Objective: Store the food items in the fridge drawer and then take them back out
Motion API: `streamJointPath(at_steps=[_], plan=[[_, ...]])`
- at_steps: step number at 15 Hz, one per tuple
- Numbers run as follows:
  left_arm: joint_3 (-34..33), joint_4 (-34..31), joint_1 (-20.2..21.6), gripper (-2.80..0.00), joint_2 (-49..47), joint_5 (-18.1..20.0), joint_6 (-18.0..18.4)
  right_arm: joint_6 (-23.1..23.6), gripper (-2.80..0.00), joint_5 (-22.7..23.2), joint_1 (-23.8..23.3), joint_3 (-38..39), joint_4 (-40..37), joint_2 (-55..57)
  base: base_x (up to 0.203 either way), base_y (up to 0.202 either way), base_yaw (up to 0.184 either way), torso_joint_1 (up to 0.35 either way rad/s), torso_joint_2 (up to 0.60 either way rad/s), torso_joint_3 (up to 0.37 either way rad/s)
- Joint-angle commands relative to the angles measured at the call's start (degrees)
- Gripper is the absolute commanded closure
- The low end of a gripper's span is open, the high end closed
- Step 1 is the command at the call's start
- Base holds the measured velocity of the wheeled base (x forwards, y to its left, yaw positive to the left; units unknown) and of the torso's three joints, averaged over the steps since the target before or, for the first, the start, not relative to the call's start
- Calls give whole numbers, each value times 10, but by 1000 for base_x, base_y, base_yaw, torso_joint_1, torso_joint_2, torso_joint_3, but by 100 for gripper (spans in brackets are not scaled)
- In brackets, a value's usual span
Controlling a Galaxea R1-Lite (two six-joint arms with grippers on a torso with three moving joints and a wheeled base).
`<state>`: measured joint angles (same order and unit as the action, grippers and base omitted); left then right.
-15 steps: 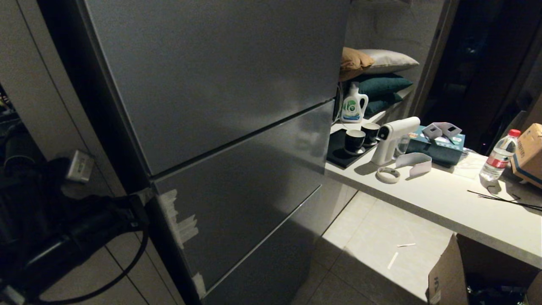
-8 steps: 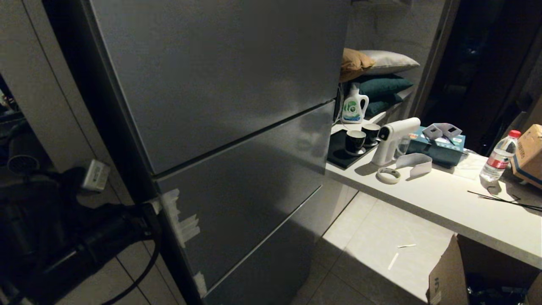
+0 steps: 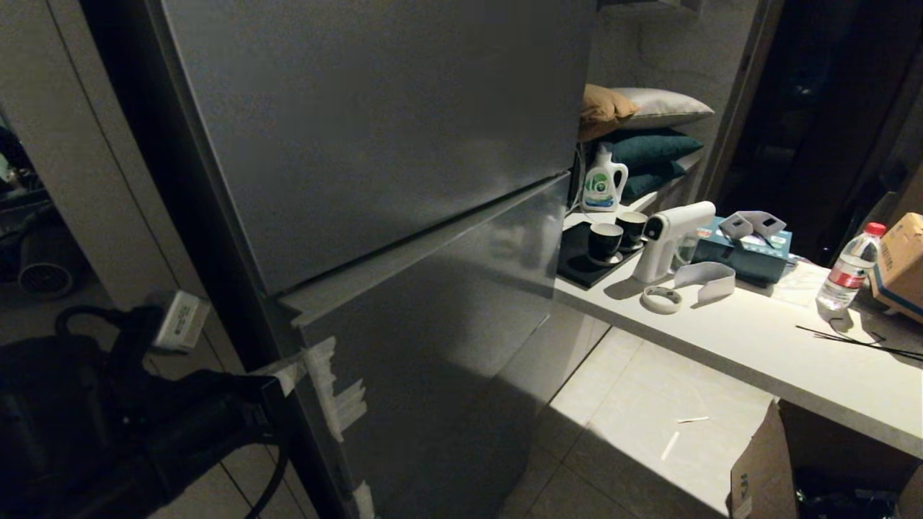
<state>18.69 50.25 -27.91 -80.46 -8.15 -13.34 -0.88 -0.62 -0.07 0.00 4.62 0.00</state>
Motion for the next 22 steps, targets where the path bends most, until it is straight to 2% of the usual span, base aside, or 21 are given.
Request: streamJointPath(at_steps=[1,6,8,10,11,13,14,16,18,19,21,22], plan=[[-9,6,-20,0,11,-2,-1,0,0,0,0,18,0,-1,0,0,0,0,0,0],[-21,10,-99,0,31,21,-8,0,0,0,0,18,0,-1,0,0,0,0,0,0],[-18,13,-146,0,49,37,-41,0,0,0,0,18,0,-1,0,0,0,0,0,0],[-29,26,-181,0,74,82,-88,0,0,0,0,18,0,-1,0,0,0,0,0,0],[-45,37,-190,0,91,105,-112,0,0,0,0,18,0,-1,0,0,0,0,0,0],[-89,42,-198,0,132,152,-133,0,0,0,0,18,0,-1,0,0,0,0,0,0],[-109,42,-198,0,141,166,-136,1,0,0,0,18,0,-1,0,0,0,0,0,0],[-115,42,-194,0,134,169,-137,1,0,0,0,18,0,-1,0,0,0,0,0,0],[-111,42,-189,0,130,152,-136,2,0,0,0,18,0,-1,0,0,0,0,0,0],[-108,42,-186,0,130,121,-136,3,0,0,0,18,0,-1,0,0,0,0,0,0],[-101,42,-177,0,135,30,-131,6,0,0,0,17,0,-1,0,0,0,0,0,0],[-100,40,-171,0,138,-28,-117,9,0,0,0,17,0,-1,0,0,0,0,0,0]])
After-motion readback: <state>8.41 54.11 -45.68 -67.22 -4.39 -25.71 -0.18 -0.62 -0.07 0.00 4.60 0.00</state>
